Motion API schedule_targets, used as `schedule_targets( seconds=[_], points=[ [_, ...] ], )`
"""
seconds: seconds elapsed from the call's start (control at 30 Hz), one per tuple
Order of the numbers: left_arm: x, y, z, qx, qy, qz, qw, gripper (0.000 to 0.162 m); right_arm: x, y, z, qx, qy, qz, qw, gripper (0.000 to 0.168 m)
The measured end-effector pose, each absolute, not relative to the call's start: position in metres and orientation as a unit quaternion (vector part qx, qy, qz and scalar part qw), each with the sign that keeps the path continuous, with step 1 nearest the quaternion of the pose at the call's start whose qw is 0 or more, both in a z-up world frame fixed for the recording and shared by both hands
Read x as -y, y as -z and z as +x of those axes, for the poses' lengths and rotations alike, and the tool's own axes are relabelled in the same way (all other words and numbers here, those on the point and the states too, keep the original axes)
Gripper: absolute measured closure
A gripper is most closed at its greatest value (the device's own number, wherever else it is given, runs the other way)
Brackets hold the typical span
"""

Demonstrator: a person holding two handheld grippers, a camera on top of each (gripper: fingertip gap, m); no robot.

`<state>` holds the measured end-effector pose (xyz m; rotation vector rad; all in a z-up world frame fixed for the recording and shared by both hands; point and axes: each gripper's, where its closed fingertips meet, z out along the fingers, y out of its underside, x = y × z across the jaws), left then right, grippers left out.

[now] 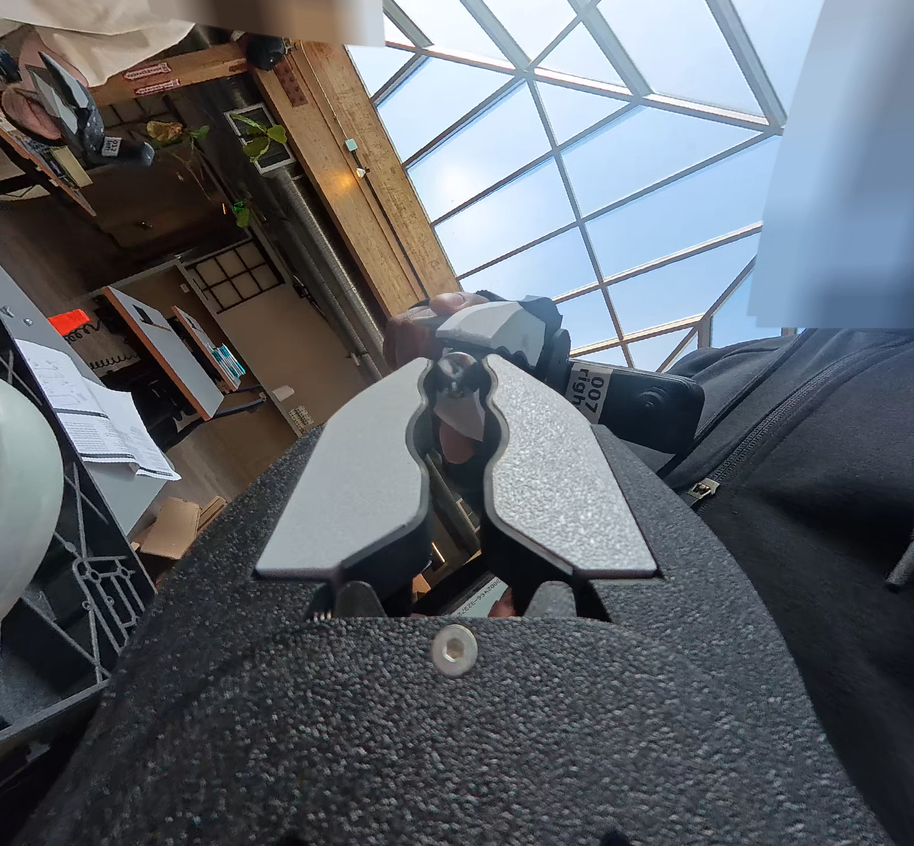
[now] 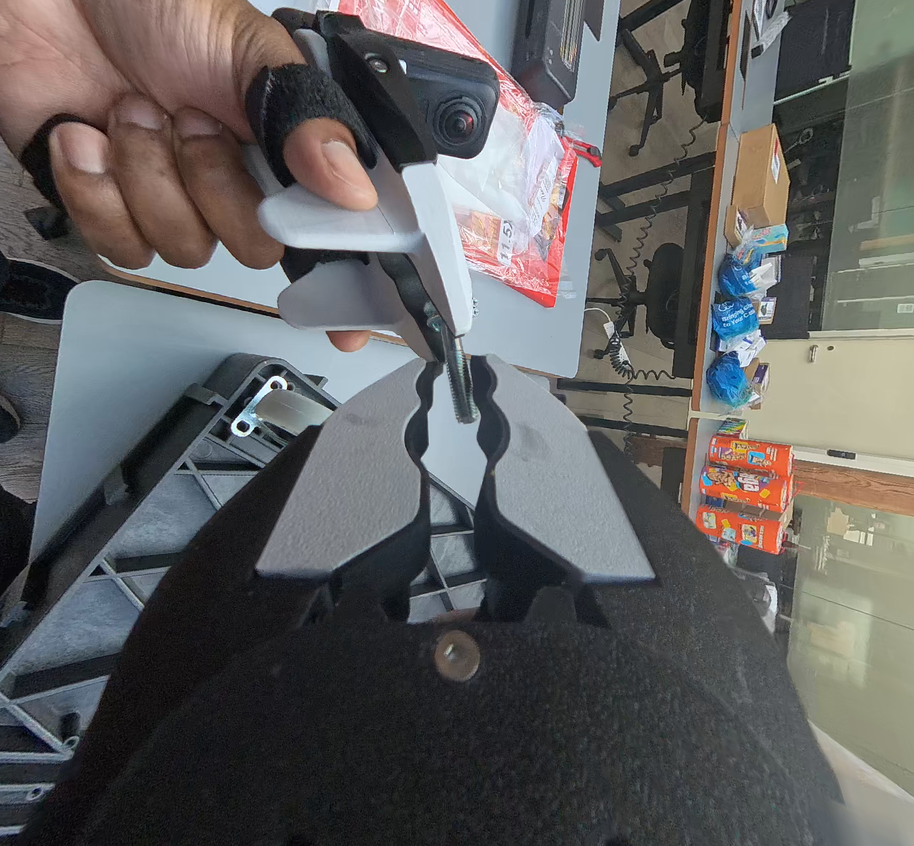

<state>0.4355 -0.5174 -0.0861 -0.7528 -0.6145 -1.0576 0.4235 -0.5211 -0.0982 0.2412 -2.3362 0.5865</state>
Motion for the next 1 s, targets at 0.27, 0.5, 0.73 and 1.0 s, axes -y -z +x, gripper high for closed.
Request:
schedule_targets(
  seconds=[0.27,0.5,0.73,1.0],
  points=[
    [0.513,0.088,0.436,0.292,0.493,-0.335,0.748,0.145,0.514,0.106,0.427,0.93,-0.259,0.003,0.261,0.16],
    [0.512,0.093,0.43,0.322,0.513,-0.287,0.742,0.13,0.507,0.107,0.425,0.929,-0.302,-0.104,0.186,0.161],
    [0.509,0.089,0.434,0.326,0.514,-0.258,0.75,0.131,0.51,0.105,0.421,0.904,-0.358,-0.178,0.155,0.161],
    [0.511,0.082,0.425,0.352,0.486,-0.214,0.771,0.146,0.517,0.1,0.415,0.858,-0.411,-0.268,0.149,0.16]
  ],
)
